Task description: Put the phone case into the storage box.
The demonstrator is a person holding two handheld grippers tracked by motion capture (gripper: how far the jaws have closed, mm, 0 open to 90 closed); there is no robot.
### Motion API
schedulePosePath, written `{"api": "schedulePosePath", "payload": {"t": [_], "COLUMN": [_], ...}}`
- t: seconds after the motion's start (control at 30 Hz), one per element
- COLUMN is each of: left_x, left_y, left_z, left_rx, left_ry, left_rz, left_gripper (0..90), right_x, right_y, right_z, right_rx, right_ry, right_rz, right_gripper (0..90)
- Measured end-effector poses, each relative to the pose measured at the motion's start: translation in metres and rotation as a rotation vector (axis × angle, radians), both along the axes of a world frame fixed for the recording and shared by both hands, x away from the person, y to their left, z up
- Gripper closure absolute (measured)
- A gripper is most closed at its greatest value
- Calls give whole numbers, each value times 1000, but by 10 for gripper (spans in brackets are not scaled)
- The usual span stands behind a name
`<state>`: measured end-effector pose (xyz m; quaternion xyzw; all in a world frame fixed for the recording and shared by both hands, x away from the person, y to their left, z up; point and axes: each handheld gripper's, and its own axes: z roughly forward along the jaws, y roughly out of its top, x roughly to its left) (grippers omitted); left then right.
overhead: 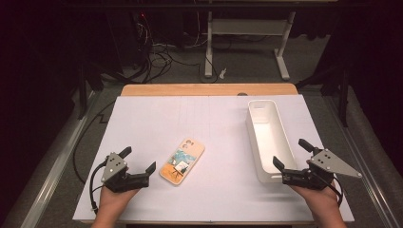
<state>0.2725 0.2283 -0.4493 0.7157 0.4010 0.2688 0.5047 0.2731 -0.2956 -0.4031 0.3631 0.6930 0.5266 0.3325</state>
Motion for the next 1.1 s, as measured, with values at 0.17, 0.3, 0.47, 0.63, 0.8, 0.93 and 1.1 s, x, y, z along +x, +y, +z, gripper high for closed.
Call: {"api": "schedulePosePath", "payload": {"t": [0.17, 0.3, 0.47, 0.63, 0.8, 0.93, 1.1], "left_x": [1, 1, 2, 3, 3, 4, 6], "left_y": [0, 1, 1, 0, 0, 1, 2], "left_z": [0, 0, 0, -1, -1, -2, -4], "left_rx": [5, 9, 16, 30, 51, 56, 62], "left_ry": [7, 19, 32, 56, 73, 101, 180], "left_rz": [5, 9, 9, 12, 18, 21, 23], "left_gripper": [1, 1, 1, 1, 2, 6, 7], "right_x": [1, 1, 1, 0, 1, 1, 0], "right_y": [1, 1, 0, -1, 0, 1, -1], "right_z": [-1, -1, 0, 0, 0, 0, 0], "right_rx": [-1, -3, -1, 3, -3, -8, -8], "right_ry": [5, 6, 3, 5, 5, 8, 6], "right_rz": [4, 4, 1, -3, 0, 3, -2], "right_gripper": [0, 0, 0, 0, 0, 0, 0]}}
